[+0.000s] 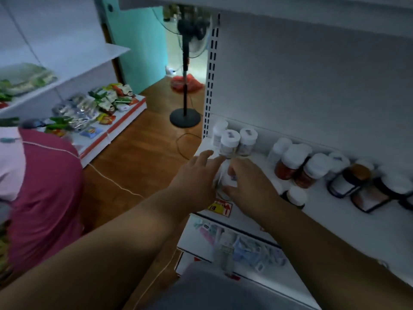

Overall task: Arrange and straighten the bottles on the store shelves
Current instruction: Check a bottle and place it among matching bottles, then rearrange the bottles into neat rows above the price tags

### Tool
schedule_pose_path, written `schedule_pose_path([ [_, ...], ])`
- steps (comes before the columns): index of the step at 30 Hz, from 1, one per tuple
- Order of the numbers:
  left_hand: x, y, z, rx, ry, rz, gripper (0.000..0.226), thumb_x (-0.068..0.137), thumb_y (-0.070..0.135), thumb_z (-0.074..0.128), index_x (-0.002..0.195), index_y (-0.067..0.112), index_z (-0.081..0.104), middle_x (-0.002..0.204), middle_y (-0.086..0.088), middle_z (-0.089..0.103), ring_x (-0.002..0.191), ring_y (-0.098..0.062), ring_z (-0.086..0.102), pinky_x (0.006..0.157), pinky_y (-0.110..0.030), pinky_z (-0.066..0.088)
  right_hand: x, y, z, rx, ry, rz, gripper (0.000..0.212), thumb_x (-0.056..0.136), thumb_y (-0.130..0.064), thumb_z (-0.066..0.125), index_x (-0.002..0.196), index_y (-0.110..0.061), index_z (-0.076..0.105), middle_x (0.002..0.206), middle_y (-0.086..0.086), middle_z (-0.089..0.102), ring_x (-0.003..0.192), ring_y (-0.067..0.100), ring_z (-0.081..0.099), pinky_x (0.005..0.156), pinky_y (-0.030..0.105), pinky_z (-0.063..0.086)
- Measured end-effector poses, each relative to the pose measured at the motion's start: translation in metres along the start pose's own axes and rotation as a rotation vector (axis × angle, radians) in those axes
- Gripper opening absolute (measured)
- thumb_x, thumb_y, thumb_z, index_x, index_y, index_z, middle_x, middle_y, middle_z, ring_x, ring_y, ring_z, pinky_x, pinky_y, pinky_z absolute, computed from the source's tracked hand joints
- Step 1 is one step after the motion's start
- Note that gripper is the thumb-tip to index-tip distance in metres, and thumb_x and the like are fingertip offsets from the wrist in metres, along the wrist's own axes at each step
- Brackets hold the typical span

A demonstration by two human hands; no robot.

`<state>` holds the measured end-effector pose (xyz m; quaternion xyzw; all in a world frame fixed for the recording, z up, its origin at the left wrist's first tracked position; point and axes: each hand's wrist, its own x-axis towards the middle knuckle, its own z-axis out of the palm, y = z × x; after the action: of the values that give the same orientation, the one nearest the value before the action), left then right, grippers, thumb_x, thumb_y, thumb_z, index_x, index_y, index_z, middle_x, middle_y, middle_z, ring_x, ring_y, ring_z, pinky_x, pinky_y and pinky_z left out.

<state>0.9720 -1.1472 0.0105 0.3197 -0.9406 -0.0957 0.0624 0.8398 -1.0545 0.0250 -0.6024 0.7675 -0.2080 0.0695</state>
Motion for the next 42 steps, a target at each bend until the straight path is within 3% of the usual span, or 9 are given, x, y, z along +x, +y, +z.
schedule_pose_path([
  [6, 0.007, -0.011, 0.011, -0.010, -0.039, 0.158, 0.081, 0.081, 0.021, 0.067, 0.148, 0.024, 0.021, 0.142, -0.008, 0.031, 0.120, -0.030, 0.042, 0.099, -0.043, 0.043, 0.001, -0.006, 0.009, -0.019, -0.007, 0.102, 0.020, 0.088, -0.023, 0.059, 0.087, -0.020, 0.039, 0.095, 0.002, 0.044, 0.083, 0.021, 0.044, 0.067, 0.030, 0.029],
  [13, 0.006, -0.015, 0.005, 0.021, -0.066, 0.185, 0.083, 0.084, 0.029, 0.063, 0.151, 0.023, 0.016, 0.149, -0.012, 0.024, 0.127, -0.034, 0.039, 0.104, -0.044, 0.040, -0.003, -0.011, 0.009, -0.014, -0.010, 0.099, 0.024, 0.082, -0.025, 0.063, 0.095, -0.018, 0.044, 0.104, 0.008, 0.049, 0.088, 0.022, 0.047, 0.070, 0.032, 0.034],
  [16, -0.003, -0.008, -0.008, 0.020, 0.089, 0.173, 0.076, 0.083, 0.038, 0.059, 0.148, 0.019, 0.026, 0.150, -0.016, 0.028, 0.131, -0.035, 0.035, 0.106, -0.045, 0.038, -0.012, -0.015, -0.001, -0.018, 0.124, 0.049, 0.028, 0.080, -0.026, 0.065, 0.101, -0.014, 0.051, 0.109, 0.006, 0.050, 0.096, 0.022, 0.049, 0.079, 0.029, 0.038],
  [21, -0.013, 0.029, -0.028, -0.115, 0.374, 0.339, 0.050, 0.075, 0.023, 0.060, 0.122, 0.009, 0.056, 0.120, -0.012, 0.056, 0.107, -0.031, 0.051, 0.089, -0.045, 0.046, -0.041, -0.008, -0.048, 0.004, 0.389, 0.033, 0.027, 0.084, -0.025, 0.063, 0.105, -0.011, 0.054, 0.111, 0.006, 0.052, 0.098, 0.016, 0.048, 0.082, 0.025, 0.035],
  [25, -0.011, 0.086, -0.026, -0.219, 0.445, 0.416, 0.042, 0.074, 0.018, 0.064, 0.114, 0.010, 0.058, 0.111, -0.010, 0.058, 0.100, -0.030, 0.053, 0.086, -0.041, 0.044, -0.087, 0.023, -0.088, -0.001, 0.529, 0.097, 0.023, 0.084, -0.017, 0.065, 0.104, -0.009, 0.056, 0.108, 0.007, 0.056, 0.100, 0.018, 0.050, 0.085, 0.022, 0.039],
  [29, -0.011, 0.163, -0.010, -0.340, 0.398, 0.506, 0.039, 0.075, 0.020, 0.058, 0.113, 0.013, 0.059, 0.111, -0.008, 0.058, 0.099, -0.030, 0.051, 0.085, -0.039, 0.040, -0.150, 0.068, -0.132, -0.092, 0.614, 0.259, 0.020, 0.082, -0.017, 0.065, 0.098, -0.007, 0.060, 0.095, 0.008, 0.058, 0.089, 0.019, 0.052, 0.075, 0.026, 0.040],
  [33, -0.013, 0.257, 0.011, -0.394, 0.323, 0.549, 0.041, 0.073, 0.023, 0.060, 0.112, 0.013, 0.059, 0.108, -0.009, 0.058, 0.100, -0.030, 0.051, 0.086, -0.037, 0.038, -0.220, 0.117, -0.172, -0.160, 0.643, 0.412, 0.026, 0.082, -0.023, 0.068, 0.104, -0.011, 0.060, 0.099, 0.001, 0.056, 0.098, 0.023, 0.054, 0.083, 0.028, 0.039],
  [36, -0.019, 0.336, 0.027, -0.453, 0.284, 0.545, 0.040, 0.072, 0.027, 0.059, 0.111, 0.017, 0.059, 0.107, -0.006, 0.058, 0.101, -0.030, 0.053, 0.086, -0.039, 0.045, -0.272, 0.157, -0.200, -0.149, 0.662, 0.420, 0.027, 0.081, -0.028, 0.064, 0.104, -0.014, 0.060, 0.102, 0.002, 0.060, 0.099, 0.022, 0.055, 0.085, 0.028, 0.040],
  [42, -0.023, 0.458, 0.055, -0.483, 0.232, 0.575, 0.036, 0.078, 0.028, 0.057, 0.112, 0.019, 0.057, 0.106, 0.002, 0.055, 0.102, -0.022, 0.048, 0.085, -0.038, 0.044, -0.348, 0.234, -0.240, -0.085, 0.610, 0.460, 0.021, 0.084, -0.029, 0.066, 0.101, -0.019, 0.060, 0.100, -0.006, 0.058, 0.097, 0.015, 0.054, 0.083, 0.034, 0.047],
])
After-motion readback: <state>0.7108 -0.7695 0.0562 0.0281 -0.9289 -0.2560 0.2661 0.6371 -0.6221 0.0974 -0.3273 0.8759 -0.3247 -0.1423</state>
